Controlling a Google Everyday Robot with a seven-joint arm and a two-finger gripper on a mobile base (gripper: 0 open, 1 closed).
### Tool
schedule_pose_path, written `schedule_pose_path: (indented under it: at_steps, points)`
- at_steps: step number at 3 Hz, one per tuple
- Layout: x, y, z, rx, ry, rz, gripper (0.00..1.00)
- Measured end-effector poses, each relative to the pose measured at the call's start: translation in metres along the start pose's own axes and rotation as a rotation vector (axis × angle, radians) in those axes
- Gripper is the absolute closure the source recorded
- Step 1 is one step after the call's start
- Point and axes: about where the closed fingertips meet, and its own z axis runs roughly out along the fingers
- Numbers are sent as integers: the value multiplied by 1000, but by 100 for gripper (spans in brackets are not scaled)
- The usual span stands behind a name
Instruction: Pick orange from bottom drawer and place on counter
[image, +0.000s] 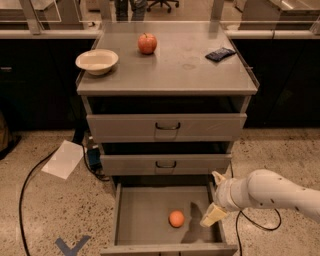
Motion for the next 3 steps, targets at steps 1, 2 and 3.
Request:
schedule_pose_path:
  at_steps: [1, 2, 3]
  points:
    - [16, 2, 43, -5, -56, 29, 0]
    - [30, 11, 80, -39, -98, 69, 0]
    - [38, 22, 103, -102, -96, 68, 0]
